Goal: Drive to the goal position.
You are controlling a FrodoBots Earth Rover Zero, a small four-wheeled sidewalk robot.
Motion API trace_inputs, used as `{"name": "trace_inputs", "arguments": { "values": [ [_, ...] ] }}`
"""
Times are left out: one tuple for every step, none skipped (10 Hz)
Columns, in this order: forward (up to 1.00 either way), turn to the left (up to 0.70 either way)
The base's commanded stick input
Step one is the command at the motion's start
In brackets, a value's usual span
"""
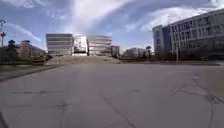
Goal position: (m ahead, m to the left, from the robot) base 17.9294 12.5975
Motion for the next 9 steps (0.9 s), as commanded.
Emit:
{"name": "trace_inputs", "arguments": {
  "values": [
    [0.70,0.00],
    [0.70,0.00],
    [0.70,0.00],
    [0.70,0.00],
    [0.70,0.00],
    [0.70,0.00],
    [0.70,0.00],
    [0.70,0.00],
    [0.70,0.00]
  ]
}}
